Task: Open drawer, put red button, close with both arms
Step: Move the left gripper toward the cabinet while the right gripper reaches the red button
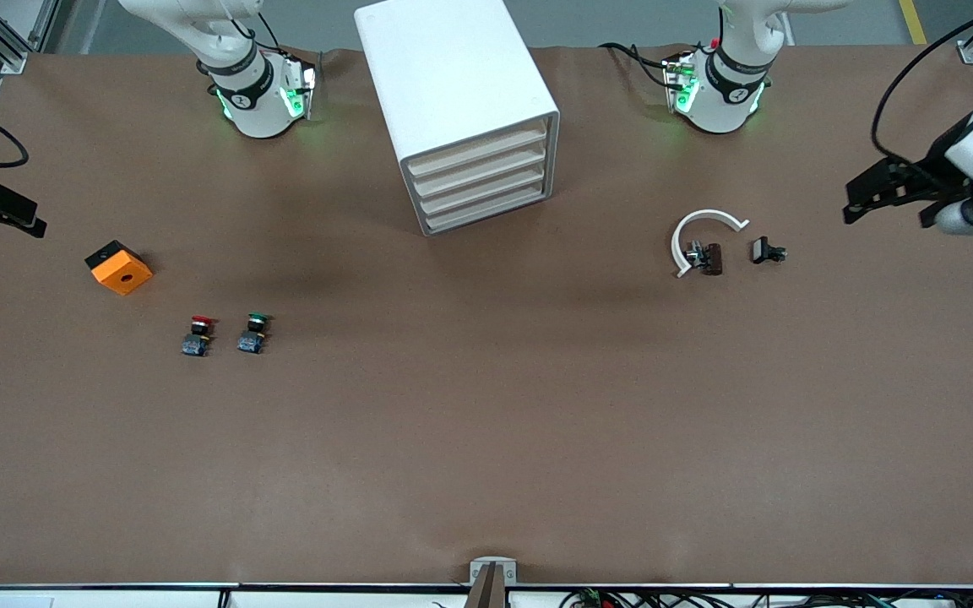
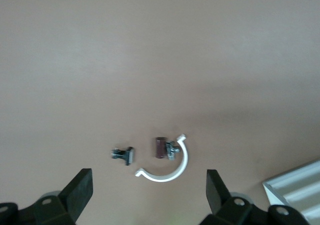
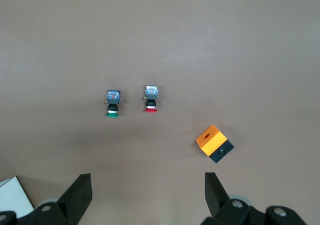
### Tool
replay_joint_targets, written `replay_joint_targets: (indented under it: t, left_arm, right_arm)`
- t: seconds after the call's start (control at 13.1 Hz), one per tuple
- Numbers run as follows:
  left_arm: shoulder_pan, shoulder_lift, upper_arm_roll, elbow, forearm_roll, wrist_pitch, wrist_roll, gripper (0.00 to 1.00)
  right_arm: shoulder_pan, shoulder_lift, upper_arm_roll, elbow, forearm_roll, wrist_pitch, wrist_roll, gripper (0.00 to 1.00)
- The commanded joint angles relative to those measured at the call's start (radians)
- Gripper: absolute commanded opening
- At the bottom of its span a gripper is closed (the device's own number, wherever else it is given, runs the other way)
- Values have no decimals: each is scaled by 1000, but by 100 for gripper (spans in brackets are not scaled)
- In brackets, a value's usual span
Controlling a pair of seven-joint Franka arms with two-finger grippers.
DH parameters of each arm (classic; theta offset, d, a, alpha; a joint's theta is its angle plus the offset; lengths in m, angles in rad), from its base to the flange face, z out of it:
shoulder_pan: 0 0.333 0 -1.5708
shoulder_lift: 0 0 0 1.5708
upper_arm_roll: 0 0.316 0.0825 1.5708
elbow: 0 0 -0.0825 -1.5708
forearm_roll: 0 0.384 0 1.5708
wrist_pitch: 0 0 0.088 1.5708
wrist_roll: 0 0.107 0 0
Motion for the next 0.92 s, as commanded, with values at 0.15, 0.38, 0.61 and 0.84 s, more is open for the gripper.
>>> replay_joint_targets:
  t: [0.15, 0.38, 0.61, 0.84]
  left_arm:
    - [-53, 122, -5, 20, -66, 13, 71, 100]
    - [-75, 179, -31, 17, -104, 51, 166, 100]
    - [-76, 211, -41, 8, -181, 64, 334, 100]
    - [-76, 277, -41, 6, -281, 74, 582, 100]
  right_arm:
    - [-19, 58, 6, 23, -12, 19, -9, 100]
    - [-33, 109, 3, 26, -3, 48, -8, 100]
    - [-39, 143, 3, 25, 3, 88, 6, 100]
    - [-36, 174, 3, -19, 23, 157, 72, 100]
